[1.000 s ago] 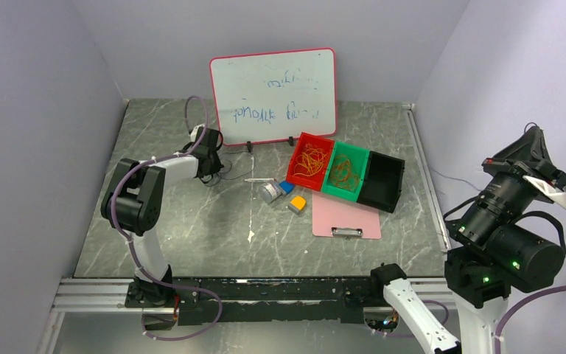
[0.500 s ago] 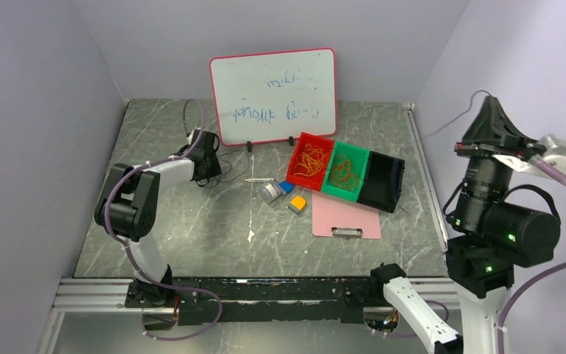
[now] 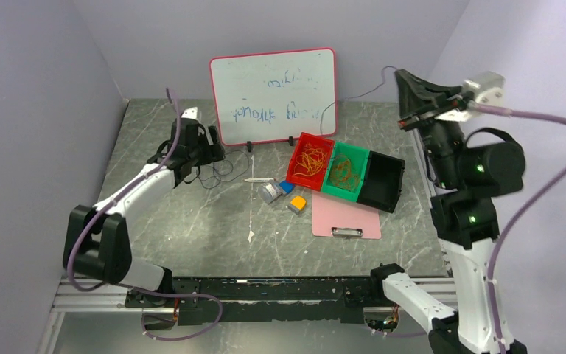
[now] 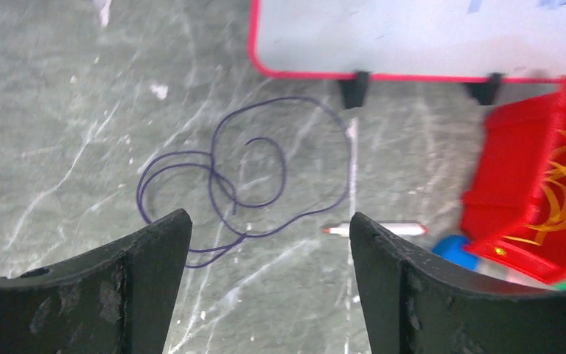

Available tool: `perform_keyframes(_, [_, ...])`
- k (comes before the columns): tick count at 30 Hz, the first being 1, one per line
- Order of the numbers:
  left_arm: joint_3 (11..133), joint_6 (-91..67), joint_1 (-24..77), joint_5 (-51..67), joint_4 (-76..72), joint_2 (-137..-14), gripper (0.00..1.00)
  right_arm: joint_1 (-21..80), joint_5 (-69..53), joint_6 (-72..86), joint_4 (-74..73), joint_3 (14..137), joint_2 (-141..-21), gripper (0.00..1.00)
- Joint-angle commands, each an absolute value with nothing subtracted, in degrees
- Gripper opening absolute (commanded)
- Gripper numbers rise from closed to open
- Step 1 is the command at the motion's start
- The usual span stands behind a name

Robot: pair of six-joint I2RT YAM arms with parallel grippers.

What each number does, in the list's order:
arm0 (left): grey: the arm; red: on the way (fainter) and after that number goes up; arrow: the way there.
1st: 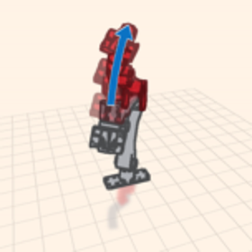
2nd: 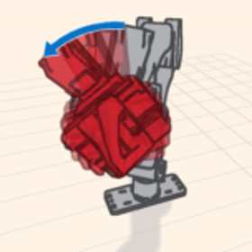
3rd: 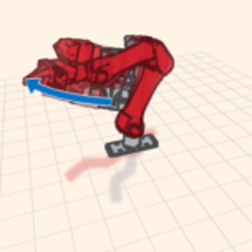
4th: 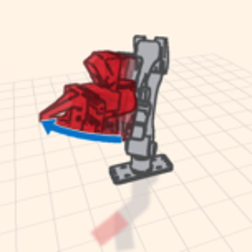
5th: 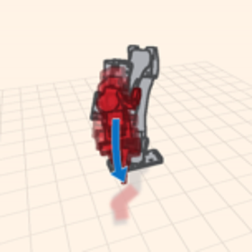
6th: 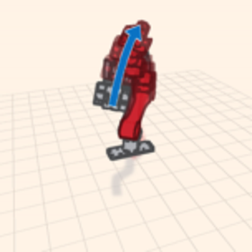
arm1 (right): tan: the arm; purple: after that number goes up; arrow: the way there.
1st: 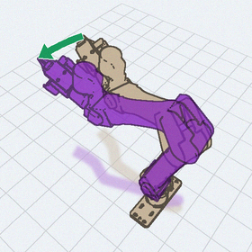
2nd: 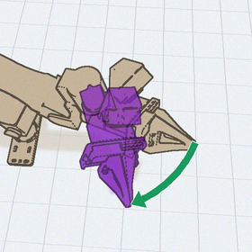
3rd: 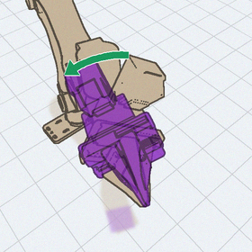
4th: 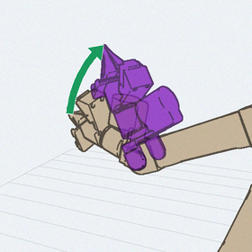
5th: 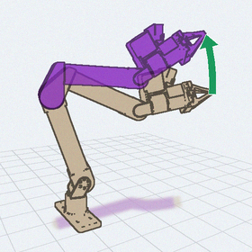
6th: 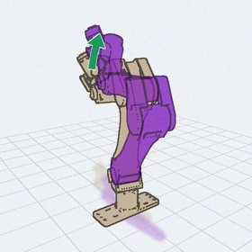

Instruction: Untangle the cables

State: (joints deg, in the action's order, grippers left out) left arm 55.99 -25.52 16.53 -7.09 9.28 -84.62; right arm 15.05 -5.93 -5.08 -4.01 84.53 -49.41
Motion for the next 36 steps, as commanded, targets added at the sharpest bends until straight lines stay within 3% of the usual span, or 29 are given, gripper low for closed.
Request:
perform_keyframes(1, [54.4,-21.8,16.1,0.8,4.3,-77.6,0.83,14.9,-17.4,2.0,-3.0,84.1,-53.3,0.00])
perform_keyframes(7, [50.8,-17.6,16.1,18.1,-9.4,-68.6,0.83,14.9,-19.1,6.3,0.1,84.7,-57.0,0.00])
perform_keyframes(16, [54.6,-20.5,17.6,34.3,-18.3,-70.0,0.85,14.9,-15.0,11.4,5.1,86.6,-60.1,0.00])
perform_keyframes(24, [57.3,-19.9,24.3,32.6,-20.1,-72.7,0.85,14.9,-11.0,16.4,12.1,93.7,-63.4,0.00])
perform_keyframes(36, [57.1,-19.8,25.7,31.9,-19.2,-69.0,0.85,14.9,-17.7,24.6,18.9,104.8,-71.7,0.00])
